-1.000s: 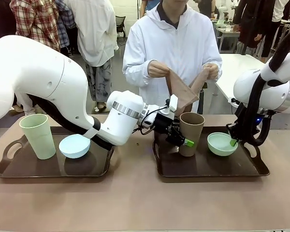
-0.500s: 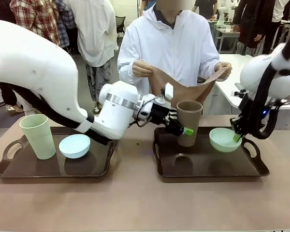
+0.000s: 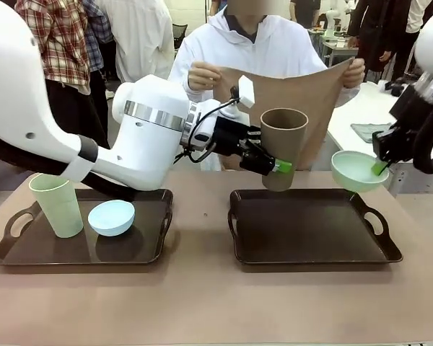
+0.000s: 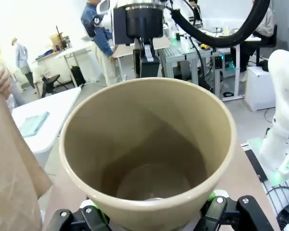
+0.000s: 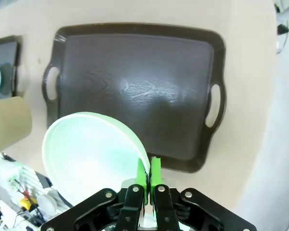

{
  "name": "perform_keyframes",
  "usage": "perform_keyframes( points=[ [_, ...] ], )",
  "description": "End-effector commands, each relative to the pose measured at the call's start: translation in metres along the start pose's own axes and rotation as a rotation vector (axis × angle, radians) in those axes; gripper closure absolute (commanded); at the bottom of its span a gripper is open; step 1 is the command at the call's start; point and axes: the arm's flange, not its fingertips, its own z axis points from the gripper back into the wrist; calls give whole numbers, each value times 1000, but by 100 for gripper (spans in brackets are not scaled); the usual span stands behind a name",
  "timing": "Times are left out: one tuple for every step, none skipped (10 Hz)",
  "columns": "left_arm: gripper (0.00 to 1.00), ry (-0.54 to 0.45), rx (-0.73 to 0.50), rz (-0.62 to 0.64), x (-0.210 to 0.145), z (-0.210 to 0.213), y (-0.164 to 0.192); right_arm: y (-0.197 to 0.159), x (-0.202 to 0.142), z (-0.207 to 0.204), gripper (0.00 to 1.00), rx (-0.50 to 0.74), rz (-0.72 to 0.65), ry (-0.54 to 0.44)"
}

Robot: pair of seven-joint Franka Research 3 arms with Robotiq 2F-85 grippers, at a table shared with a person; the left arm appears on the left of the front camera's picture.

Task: Set up a tray with a mat and arrange the tableware.
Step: Pick up the Picnic Bowl and Reusable plastic cup from the Handle tray in front of the human's position and hold them in the air.

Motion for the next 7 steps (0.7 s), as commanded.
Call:
perform_keyframes(
  points=[
    [74, 18, 58, 11, 7, -1, -10, 9, -10, 16, 100, -4, -5, -20],
    [74, 16, 70, 17, 12, 3, -9, 12, -11, 19, 100, -8, -14, -9],
    [74, 17, 100, 40, 12, 6, -9, 10, -6, 14, 100, -3, -20, 7],
    [74, 21, 36, -12, 12, 1, -7, 8, -11, 23, 100, 1, 11, -28],
    [74, 21, 36, -12, 12, 1, -7, 8, -11, 23, 100, 1, 11, -28],
    [74, 21, 36, -12, 12, 1, -7, 8, -11, 23, 100, 1, 11, -28],
    [74, 21, 36, -12, 12, 1, -7, 8, -11, 23, 100, 1, 11, -28]
  ],
)
